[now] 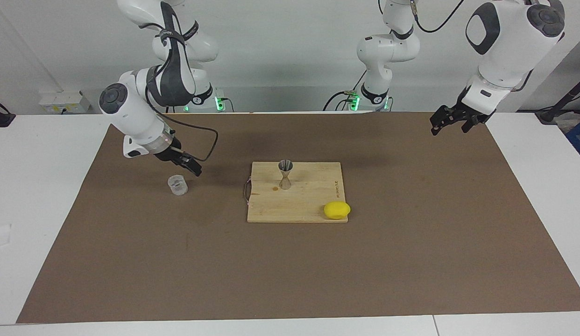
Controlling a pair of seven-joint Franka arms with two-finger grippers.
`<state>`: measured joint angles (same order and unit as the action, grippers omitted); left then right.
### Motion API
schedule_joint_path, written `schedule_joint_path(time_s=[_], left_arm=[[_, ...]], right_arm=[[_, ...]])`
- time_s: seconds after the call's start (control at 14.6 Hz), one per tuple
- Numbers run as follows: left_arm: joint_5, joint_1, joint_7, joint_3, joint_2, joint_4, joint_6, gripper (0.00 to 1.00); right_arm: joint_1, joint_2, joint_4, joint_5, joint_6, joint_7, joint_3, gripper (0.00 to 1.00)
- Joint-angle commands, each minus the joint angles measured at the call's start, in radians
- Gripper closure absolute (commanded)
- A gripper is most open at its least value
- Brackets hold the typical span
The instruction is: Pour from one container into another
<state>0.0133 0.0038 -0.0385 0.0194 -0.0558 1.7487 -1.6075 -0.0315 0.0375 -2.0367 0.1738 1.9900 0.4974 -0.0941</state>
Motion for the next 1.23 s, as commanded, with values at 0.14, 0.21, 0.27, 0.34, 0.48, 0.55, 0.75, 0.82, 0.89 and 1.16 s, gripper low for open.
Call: schedule_joint_path(time_s=[0.14, 0.21, 0.27, 0.34, 0.48, 0.55, 0.75, 0.82, 0.89, 1.16], left_arm=[[-0.003, -0.016, -0.001, -0.012, -0.009, -0.008, 0.02, 0.0], [-0.003, -0.016, -0.001, -0.012, -0.009, -0.008, 0.02, 0.0], [-0.003, -0.016, -0.001, -0.012, -0.009, -0.008, 0.021, 0.0], [-0.003, -0.016, -0.001, -0.012, -0.009, -0.008, 0.02, 0.0], [-0.003, -0.016, -0.001, -0.012, -0.009, -0.008, 0.018, 0.0], [-0.003, -0.016, -0.001, -0.013, -0.009, -0.008, 0.021, 0.0], [-0.003, -0.018, -0.001, -0.012, -0.009, -0.008, 0.014, 0.0], [-0.003, -0.018, -0.001, -0.013, -0.007, -0.008, 0.012, 0.0], [-0.003, -0.018, -0.001, -0.012, -0.009, -0.008, 0.021, 0.0], [-0.003, -0.018, -0.003, -0.012, -0.009, -0.008, 0.02, 0.0]], right_arm=[[0.031, -0.036, 0.154, -0.146, -0.126, -0.146, -0.001, 0.0], [0.031, -0.034, 0.206, -0.151, -0.181, -0.158, -0.001, 0.0], [0.033, -0.036, 0.251, -0.154, -0.23, -0.16, -0.001, 0.0], [0.033, -0.036, 0.292, -0.154, -0.279, -0.16, -0.003, 0.0], [0.033, -0.037, 0.357, -0.154, -0.353, -0.161, -0.003, 0.0], [0.033, -0.044, 0.378, -0.154, -0.378, -0.161, -0.003, 0.0], [0.028, -0.079, 0.383, -0.148, -0.436, -0.227, -0.003, 0.0], [0.028, -0.082, 0.374, -0.149, -0.441, -0.253, -0.003, 0.0], [0.028, -0.093, 0.36, -0.149, -0.438, -0.269, -0.003, 0.0], [0.031, -0.103, 0.339, -0.177, -0.424, -0.318, -0.003, 0.0]])
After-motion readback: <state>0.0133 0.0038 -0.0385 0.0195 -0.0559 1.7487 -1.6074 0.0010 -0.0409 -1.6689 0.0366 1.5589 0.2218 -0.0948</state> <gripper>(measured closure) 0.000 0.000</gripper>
